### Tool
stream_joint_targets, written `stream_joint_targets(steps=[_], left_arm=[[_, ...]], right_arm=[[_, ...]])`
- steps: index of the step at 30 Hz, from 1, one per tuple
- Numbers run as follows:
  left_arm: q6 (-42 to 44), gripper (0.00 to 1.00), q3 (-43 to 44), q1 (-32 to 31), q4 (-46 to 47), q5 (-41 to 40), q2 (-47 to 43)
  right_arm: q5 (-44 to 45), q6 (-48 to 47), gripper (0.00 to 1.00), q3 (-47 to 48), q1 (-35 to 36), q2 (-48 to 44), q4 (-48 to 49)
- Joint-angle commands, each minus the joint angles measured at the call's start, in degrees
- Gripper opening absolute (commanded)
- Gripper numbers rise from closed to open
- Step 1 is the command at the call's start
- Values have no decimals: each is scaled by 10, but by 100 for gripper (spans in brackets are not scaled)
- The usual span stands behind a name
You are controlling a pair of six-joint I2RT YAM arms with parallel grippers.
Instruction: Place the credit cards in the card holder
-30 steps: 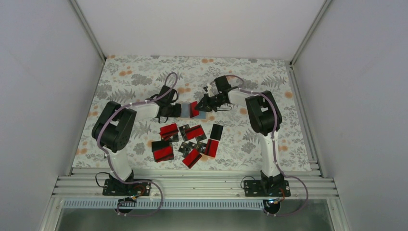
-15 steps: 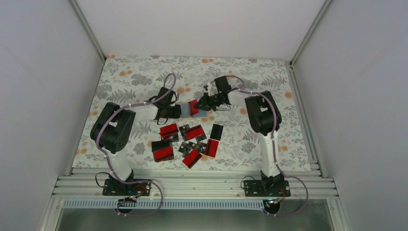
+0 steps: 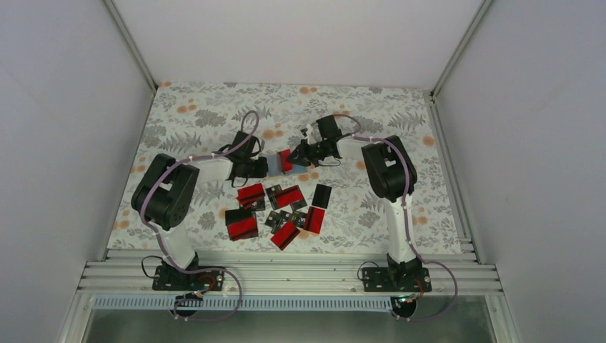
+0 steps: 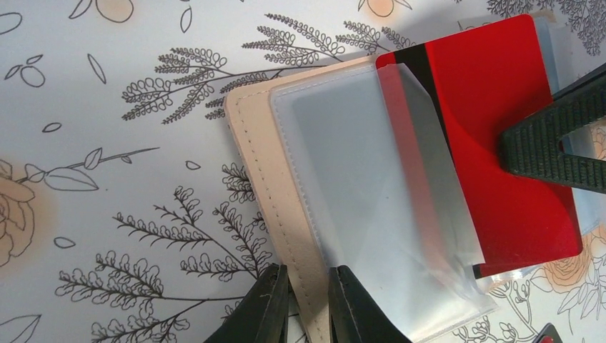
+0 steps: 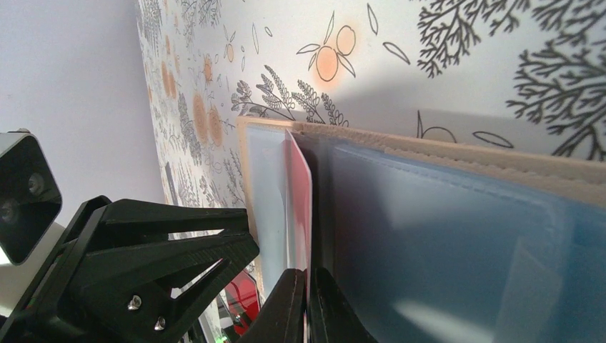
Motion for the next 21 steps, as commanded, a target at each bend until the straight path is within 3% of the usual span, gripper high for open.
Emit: stream_joint_targets(steps=[1, 11, 21], left_arm=[[2, 15, -10, -1, -13, -2, -13], [8, 15, -10, 4, -31, -58, -45], [10, 14, -9, 8, -9, -55, -7]], right_arm=[[12, -15, 4, -8, 16, 1, -22], [11, -37, 4, -5, 15, -3, -51], [27, -39, 4, -18, 15, -18, -65]])
